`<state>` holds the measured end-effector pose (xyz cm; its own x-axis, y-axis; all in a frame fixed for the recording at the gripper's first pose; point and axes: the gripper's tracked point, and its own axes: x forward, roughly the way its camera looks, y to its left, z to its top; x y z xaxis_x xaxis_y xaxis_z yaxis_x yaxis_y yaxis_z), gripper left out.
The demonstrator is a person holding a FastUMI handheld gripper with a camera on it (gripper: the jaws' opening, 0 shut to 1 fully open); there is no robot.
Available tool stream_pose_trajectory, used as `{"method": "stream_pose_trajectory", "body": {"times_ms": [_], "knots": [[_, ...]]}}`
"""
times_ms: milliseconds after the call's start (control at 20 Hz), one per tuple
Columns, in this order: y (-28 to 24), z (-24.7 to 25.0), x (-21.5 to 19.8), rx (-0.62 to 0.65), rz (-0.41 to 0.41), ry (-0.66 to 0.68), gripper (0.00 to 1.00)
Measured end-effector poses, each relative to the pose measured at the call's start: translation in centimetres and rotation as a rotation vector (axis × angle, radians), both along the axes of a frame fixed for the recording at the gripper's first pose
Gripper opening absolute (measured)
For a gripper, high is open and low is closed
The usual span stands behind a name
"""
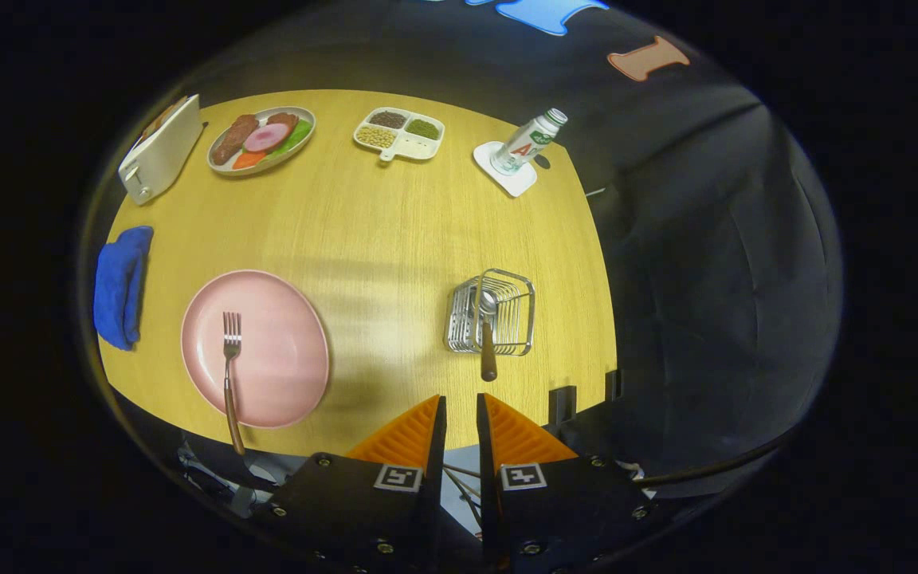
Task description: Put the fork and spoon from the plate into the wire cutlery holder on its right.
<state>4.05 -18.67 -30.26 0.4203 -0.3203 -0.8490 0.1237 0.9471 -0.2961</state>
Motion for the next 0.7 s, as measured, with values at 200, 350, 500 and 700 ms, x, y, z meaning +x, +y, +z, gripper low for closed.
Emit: {"method": "stream_pose_trajectory", "body": {"times_ms": [200, 350, 500, 700], "knots": [[4.3, -0.4, -0.1, -0.002, 0.087, 0.011, 0.22], [7.7, -1.1, -0.4, 0.017, 0.140, 0.012, 0.22], [10.7, -1.4, -0.7, 0.023, 0.199, 0.017, 0.22], [14.7, -3.0, -1.3, 0.057, 0.248, 0.037, 0.22]]}}
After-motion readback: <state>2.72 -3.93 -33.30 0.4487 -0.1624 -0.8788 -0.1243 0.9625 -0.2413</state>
